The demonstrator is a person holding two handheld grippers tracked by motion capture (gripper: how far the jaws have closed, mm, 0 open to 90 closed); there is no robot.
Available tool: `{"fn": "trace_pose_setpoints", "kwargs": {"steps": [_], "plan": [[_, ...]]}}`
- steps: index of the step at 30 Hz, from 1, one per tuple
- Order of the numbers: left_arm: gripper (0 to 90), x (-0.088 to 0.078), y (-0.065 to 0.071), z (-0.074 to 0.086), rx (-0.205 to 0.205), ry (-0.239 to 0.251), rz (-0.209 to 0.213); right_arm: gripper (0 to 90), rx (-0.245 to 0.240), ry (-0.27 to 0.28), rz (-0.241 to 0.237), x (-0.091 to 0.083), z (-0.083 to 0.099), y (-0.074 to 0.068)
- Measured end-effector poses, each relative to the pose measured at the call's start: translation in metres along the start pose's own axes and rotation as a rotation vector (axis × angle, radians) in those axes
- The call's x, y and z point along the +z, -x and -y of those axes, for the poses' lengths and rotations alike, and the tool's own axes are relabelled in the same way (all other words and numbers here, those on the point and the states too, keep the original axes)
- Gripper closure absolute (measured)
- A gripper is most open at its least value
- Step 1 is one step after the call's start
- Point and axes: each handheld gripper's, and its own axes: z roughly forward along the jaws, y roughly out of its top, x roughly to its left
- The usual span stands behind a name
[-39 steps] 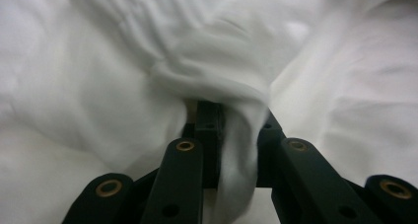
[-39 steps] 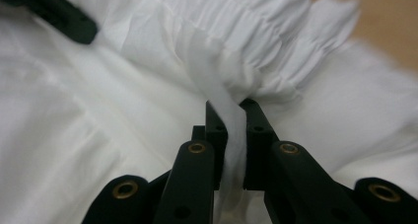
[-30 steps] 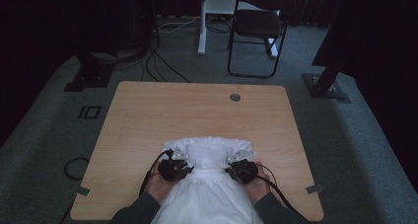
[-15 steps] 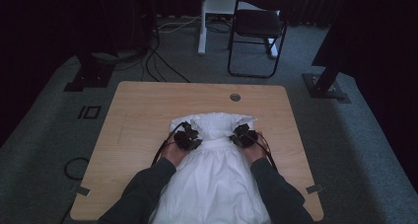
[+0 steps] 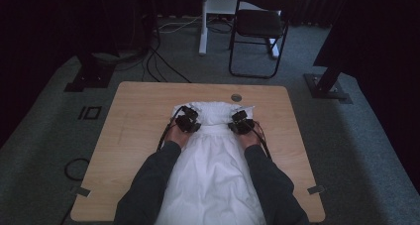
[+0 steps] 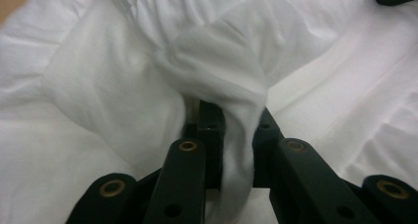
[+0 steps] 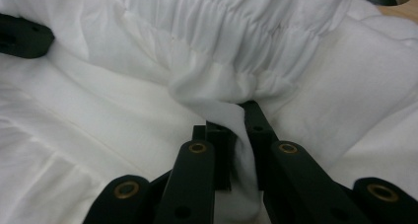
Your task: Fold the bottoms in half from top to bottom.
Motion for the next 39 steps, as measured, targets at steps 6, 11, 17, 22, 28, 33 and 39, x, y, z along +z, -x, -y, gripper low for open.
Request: {"fn": "trace_pose_setpoints", "kwargs": {"steps": [6,11,17,22,28,33,39], "plan": [[83.6,-0.05,0.0,-0.01,-0.006,0.161,0.037,85.4,-0.053,0.143,-0.03,-0.052,-0.013,-0.004],[83.4,-0.122,0.021,-0.007,0.039,0.33,0.084,85.4,-0.074,0.282,-0.088,-0.11,-0.022,-0.011],[83.3,-0.159,0.045,0.013,0.106,0.362,0.114,85.4,-0.151,0.344,-0.11,-0.155,-0.01,-0.029],[83.1,-0.159,0.069,0.059,0.072,0.327,0.178,85.4,-0.207,0.296,-0.147,-0.164,0.027,-0.05],[82.7,-0.125,0.085,0.105,0.039,0.184,0.243,85.2,-0.221,0.185,-0.179,-0.149,0.073,-0.064],[81.9,-0.091,0.09,0.134,0.021,0.079,0.249,85.2,-0.178,0.069,-0.216,-0.119,0.115,-0.072],[81.2,-0.078,0.085,0.132,0.083,0.041,0.198,85.1,-0.17,0.007,-0.218,-0.098,0.12,-0.074]]}}
